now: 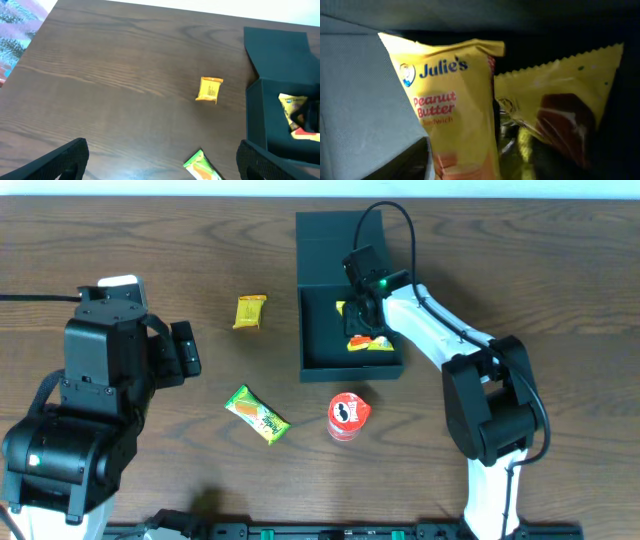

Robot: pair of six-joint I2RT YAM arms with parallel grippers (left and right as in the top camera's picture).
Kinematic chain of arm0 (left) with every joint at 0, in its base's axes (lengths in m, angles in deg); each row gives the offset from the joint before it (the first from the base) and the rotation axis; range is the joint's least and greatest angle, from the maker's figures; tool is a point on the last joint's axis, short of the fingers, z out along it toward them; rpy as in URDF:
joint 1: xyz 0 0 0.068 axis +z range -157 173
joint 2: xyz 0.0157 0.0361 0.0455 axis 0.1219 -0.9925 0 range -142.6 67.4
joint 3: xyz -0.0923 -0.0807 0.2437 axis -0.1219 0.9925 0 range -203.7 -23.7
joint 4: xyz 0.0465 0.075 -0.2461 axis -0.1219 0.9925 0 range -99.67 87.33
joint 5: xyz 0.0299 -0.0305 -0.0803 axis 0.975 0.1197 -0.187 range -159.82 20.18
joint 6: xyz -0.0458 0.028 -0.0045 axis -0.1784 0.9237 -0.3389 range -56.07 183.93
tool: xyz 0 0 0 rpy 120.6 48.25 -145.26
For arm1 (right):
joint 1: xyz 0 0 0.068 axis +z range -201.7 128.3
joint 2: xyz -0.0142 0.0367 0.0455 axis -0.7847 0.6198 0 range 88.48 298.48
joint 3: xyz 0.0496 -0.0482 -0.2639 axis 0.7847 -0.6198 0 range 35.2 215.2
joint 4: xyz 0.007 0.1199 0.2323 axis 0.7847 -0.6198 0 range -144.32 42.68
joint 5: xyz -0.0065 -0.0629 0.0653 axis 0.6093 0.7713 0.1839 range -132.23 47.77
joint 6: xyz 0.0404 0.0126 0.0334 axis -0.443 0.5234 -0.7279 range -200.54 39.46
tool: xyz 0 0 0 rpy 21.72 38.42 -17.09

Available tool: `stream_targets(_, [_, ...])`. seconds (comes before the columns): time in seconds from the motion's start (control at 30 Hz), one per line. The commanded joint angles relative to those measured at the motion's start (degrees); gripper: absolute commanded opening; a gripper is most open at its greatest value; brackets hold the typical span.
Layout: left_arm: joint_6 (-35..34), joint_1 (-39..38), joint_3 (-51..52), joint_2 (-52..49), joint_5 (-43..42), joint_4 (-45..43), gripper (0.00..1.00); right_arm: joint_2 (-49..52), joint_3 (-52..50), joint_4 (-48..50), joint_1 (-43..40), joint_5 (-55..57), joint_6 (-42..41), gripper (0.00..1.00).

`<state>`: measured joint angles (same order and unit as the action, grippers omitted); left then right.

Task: Pack container
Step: 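Lower the Julie's packet into the box and open the right gripper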

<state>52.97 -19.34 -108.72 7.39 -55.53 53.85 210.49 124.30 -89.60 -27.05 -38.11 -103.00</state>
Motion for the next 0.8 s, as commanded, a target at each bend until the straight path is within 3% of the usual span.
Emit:
stream_targets(0.0, [-1.14, 0.04, -1.09, 0.09, -0.42, -0.44, 0.95, 0.17, 1.14, 0.17, -0.68, 2.01, -0.68, 0.78])
stream_targets(0.3, [-1.31, 0.04, -1.09, 0.09, -0.39, -0.57, 0.95, 0.13, 7.04, -1.49, -0.55, -2.69, 0.72, 0.82])
stream_targets(0.43, [-1.29, 0.04, -1.09, 0.09, -0.39, -0.55, 0.96, 0.13, 13.53, -6.86, 0.17, -3.06, 2.84, 0.72])
stream_targets(0.53, [-1.29, 0.04, -1.09, 0.09, -0.37, -0.57, 0.95, 0.13, 15.80, -10.29, 0.72, -3.28, 2.82, 0.47])
stream_targets(0.63, [-1.29, 0.04, -1.09, 0.09, -0.37, -0.59, 0.96, 0.33, 14.71, -10.84, 0.94, -6.49, 2.82, 0.15])
stream_targets(0.77, [-1.29, 0.04, -1.09, 0.09, -0.37, -0.59, 0.95, 1.05, 13.03, -9.42, 0.94, -8.76, 2.86, 0.07])
